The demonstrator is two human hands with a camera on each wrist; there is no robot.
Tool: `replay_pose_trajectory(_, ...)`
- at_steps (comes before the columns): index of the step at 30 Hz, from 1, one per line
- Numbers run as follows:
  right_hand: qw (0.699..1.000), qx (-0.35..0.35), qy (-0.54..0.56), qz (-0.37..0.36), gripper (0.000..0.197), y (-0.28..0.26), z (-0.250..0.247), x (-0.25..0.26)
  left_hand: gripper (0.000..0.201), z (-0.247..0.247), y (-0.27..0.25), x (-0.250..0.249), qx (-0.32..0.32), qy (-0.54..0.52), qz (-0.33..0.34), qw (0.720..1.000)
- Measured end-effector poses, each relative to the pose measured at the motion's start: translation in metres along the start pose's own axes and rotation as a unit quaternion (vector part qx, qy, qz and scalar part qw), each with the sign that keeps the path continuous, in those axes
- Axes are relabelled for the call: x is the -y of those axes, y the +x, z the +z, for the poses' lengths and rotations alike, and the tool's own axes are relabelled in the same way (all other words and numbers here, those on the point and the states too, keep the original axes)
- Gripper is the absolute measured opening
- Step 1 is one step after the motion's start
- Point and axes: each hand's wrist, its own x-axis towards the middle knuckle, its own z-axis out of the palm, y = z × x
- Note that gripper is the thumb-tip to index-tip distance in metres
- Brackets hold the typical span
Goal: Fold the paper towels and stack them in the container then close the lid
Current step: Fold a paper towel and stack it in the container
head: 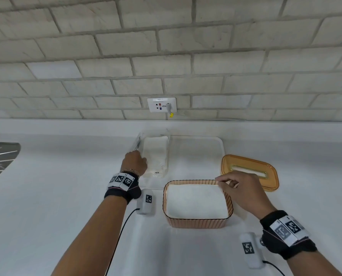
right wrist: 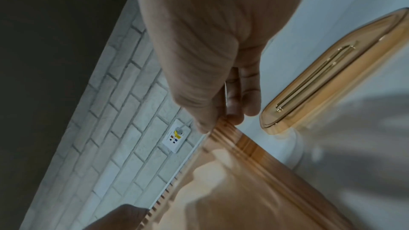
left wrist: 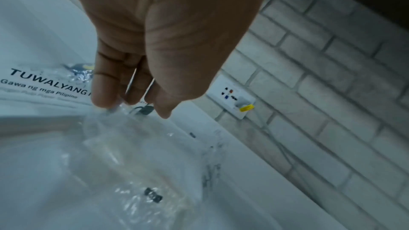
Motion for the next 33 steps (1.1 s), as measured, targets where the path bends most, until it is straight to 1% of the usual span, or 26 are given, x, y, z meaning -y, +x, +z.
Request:
replay_pose_trajectory(2,1.0,-0.001,0.019,0.003,0.027,0.001,0.0,-0.003,0.048,0.003,0.006,0.004,0.022,-0.007,-0.025,0.999)
replay_pose_trajectory(5,0.999,0.008,0.041,0.012,0.023,0.002,0.0,-0.004,0.059,0.012,0.012,0.006,0.038,-0.017,-0.039,0.998)
replay_pose_trajectory(14,0.998,0.018,0.054,0.018,0.019,0.005,-0.003,-0.005,0.065,0.018,0.012,0.0,0.025,-0.021,-0.031,0.999)
replay_pose_trajectory(18,0.998,0.019,0.058,0.02,0.018,0.005,-0.003,-0.003,0.077,0.019,0.015,-0.001,0.023,-0.065,-0.051,0.996)
replay_pose_trajectory(19,0.998,0.019,0.059,0.019,0.018,0.005,-0.003,-0.003,0.077,0.018,0.016,-0.002,0.025,-0.081,-0.061,0.995)
replay_pose_trajectory(20,0.998,0.019,0.06,0.02,0.018,0.005,-0.003,-0.003,0.074,0.019,0.017,-0.002,0.028,-0.097,-0.073,0.992)
replay_pose_trajectory(23,0.998,0.02,0.059,0.026,0.018,0.005,-0.003,-0.003,0.048,0.021,0.019,0.001,0.05,-0.142,-0.091,0.984)
replay_pose_trajectory(24,0.998,0.022,0.057,0.026,0.018,0.005,-0.003,-0.002,0.046,0.022,0.02,0.003,0.06,-0.156,-0.098,0.981)
replay_pose_trajectory(26,0.998,0.027,0.052,0.025,0.018,0.005,-0.004,-0.002,0.054,0.024,0.021,0.007,0.071,-0.191,-0.11,0.973)
replay_pose_trajectory(27,0.998,0.029,0.047,0.024,0.018,0.005,-0.004,-0.001,0.055,0.022,0.018,0.006,0.064,-0.216,-0.111,0.968)
replay_pose_trajectory(30,0.999,0.031,0.018,0.027,0.02,0.006,-0.007,0.001,0.036,0.013,0.009,-0.001,0.0,-0.288,-0.096,0.953)
replay_pose_trajectory(33,0.999,0.027,0.005,0.023,0.024,0.006,-0.012,0.01,0.026,-0.005,-0.009,-0.009,-0.059,-0.379,-0.066,0.921)
